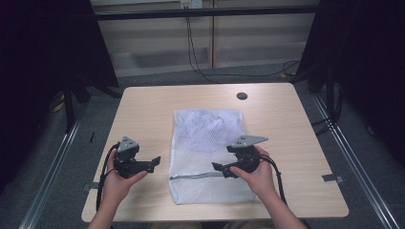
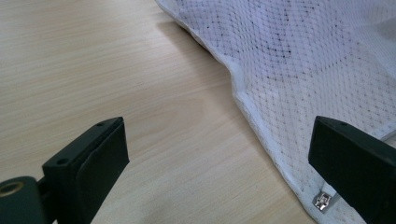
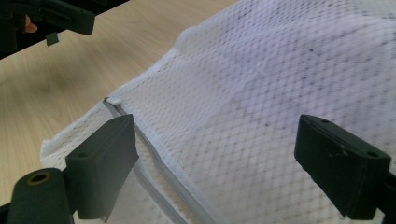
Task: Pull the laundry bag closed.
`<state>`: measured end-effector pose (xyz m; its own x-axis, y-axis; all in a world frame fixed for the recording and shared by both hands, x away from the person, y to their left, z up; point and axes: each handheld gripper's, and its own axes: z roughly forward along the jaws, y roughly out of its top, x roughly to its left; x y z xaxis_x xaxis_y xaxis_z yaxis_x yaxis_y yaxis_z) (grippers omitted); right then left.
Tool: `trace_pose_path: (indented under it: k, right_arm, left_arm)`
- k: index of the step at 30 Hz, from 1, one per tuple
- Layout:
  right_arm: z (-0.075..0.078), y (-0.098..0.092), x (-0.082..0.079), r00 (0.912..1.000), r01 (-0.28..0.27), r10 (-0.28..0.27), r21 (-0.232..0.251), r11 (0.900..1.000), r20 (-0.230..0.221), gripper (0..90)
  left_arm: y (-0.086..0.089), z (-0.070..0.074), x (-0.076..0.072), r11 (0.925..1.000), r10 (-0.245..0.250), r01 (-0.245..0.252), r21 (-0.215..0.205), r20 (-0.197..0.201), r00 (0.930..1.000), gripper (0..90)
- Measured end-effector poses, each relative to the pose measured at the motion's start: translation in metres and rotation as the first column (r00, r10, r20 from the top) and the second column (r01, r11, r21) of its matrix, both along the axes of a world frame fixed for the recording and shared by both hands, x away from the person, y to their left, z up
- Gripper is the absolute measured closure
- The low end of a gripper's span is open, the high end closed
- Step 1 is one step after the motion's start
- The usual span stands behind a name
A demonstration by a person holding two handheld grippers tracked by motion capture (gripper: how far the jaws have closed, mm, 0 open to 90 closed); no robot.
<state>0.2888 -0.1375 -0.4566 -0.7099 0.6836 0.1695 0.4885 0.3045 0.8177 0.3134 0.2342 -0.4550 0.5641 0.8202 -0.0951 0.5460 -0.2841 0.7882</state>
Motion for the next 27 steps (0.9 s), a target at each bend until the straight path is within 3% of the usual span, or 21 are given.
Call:
trace_pose_path:
  k: [13,27]
  right_arm:
    - [0.001,0.043,0.005,0.9972,-0.072,0.072,-0.004,0.997,-0.021,12.3]
    - [-0.007,0.07,0.008,0.9926,-0.114,0.113,-0.013,0.993,-0.043,11.9]
  left_arm:
    - [0.002,0.002,-0.003,1.0,-0.003,0.003,-0.005,0.008,1.0,4.7]
    - [0.003,0.003,-0.004,0.9999,-0.007,0.007,0.01,0.005,1.0,4.8]
